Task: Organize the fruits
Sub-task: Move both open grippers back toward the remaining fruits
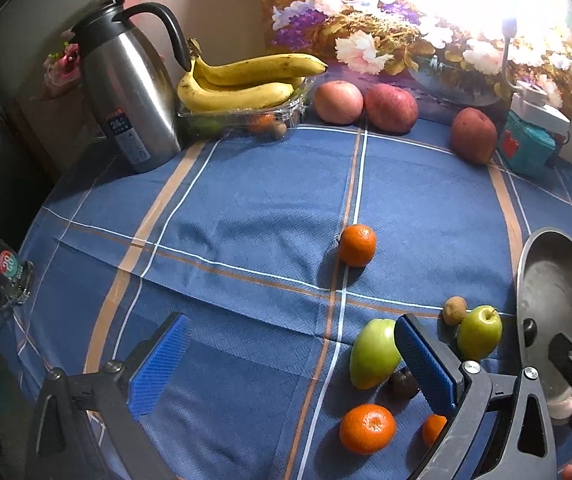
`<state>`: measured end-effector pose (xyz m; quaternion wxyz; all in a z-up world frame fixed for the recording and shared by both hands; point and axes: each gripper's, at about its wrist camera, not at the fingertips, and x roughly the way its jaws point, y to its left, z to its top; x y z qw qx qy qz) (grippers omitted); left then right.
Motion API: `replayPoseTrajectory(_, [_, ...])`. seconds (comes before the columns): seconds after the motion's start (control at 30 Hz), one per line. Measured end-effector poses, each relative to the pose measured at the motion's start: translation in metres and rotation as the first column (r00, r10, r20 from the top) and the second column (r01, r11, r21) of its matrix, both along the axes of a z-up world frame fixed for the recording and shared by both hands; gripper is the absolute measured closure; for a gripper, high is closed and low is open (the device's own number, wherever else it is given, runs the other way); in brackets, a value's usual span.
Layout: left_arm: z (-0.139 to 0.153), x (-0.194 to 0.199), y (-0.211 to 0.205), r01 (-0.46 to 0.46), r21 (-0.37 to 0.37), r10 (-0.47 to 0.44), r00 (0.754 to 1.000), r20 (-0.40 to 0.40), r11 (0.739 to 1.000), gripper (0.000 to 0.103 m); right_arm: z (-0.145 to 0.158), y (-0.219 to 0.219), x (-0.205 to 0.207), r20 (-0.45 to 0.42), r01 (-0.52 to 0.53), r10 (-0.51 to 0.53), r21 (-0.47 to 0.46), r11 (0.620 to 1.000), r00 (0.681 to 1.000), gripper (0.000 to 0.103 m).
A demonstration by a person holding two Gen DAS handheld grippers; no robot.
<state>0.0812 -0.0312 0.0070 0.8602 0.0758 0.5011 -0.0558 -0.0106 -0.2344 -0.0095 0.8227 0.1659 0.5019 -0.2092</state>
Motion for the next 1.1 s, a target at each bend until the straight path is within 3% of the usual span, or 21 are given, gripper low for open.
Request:
replayPoseTrajectory(0.27, [0.001, 0.002, 0.01, 0.031, -0.032, -0.032, 0.999, -0.022, 0.999, 0.0, 0.0, 0.022, 0.007, -0.025, -0.038, 0.038, -0.029, 0.999, 0.999, 0.007])
replayPoseTrajectory(0.43, [-0.002, 0.006, 0.019, 0.021, -0.06, -0.024, 0.998, -0.055, 0.998, 0.0, -0.001, 0.034, 0.011, -0.034, -0.067, 0.067, 0.0, 0.998, 0.997, 0.007])
replayPoseTrajectory(0.6, [-0.006, 0.008, 0.028, 0.014, -0.131, -0.027, 0.994, -0.101, 0.991, 0.0, -0.001, 0.046, 0.014, -0.027, -0.088, 0.088, 0.013, 0.996, 0.996, 0.007])
replayPoseTrajectory(1.1, [-0.032, 0.002, 0.044, -0.071, -0.192, 0.024, 0.972, -0.234, 0.979, 0.003, -0.016, 0.066, 0.014, -0.026, -0.115, 0.118, 0.081, 0.99, 0.993, 0.008])
